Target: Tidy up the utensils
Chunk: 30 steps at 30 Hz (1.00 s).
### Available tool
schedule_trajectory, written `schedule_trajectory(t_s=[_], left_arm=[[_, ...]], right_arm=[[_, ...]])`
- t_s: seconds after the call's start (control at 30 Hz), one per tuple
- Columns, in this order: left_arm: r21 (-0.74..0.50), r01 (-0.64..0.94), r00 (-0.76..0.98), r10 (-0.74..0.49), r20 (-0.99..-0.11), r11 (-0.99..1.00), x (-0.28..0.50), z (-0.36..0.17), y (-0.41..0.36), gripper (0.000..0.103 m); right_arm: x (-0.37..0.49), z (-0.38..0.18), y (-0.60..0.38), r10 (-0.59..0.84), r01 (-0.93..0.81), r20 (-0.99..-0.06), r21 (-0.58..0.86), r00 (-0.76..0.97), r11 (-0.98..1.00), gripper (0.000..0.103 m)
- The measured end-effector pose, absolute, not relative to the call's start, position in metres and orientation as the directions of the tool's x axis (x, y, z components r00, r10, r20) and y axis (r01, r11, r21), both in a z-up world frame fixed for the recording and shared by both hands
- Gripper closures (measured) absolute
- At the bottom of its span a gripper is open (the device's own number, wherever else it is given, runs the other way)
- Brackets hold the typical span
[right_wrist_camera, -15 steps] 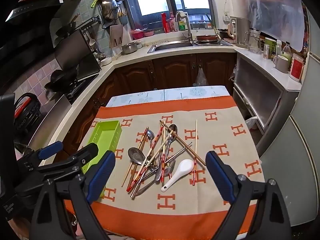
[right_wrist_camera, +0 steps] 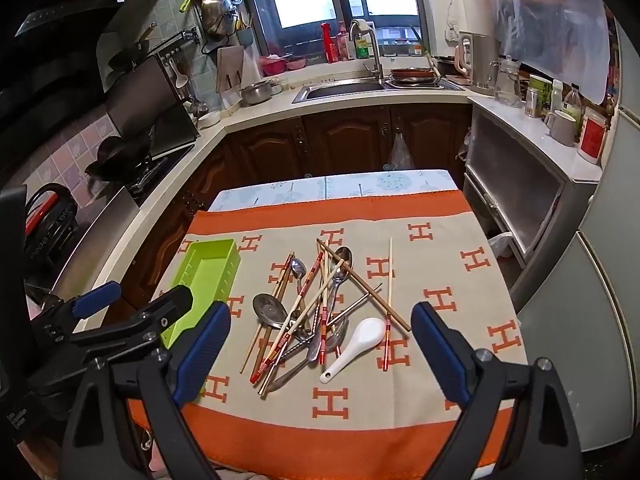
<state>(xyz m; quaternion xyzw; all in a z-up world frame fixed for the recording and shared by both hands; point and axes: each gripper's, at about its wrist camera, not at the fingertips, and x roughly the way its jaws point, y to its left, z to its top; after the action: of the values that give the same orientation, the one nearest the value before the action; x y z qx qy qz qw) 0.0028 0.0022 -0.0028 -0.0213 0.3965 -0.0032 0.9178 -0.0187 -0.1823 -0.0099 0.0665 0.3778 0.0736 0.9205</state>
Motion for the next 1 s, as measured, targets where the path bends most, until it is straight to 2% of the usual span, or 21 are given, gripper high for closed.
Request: schedule_trajectory(t_s=[1.0], left_arm=[[-0.060, -0.007, 0.670, -0.040, -0.741, 0.998, 0.0073, -0.0120, -0.0022, 0.008]], right_arm=[[-0.0178, -0.0080, -0.1838, 0.189, -0.084, -0.691, 0.184, 0.697, 0.979, 0.011]])
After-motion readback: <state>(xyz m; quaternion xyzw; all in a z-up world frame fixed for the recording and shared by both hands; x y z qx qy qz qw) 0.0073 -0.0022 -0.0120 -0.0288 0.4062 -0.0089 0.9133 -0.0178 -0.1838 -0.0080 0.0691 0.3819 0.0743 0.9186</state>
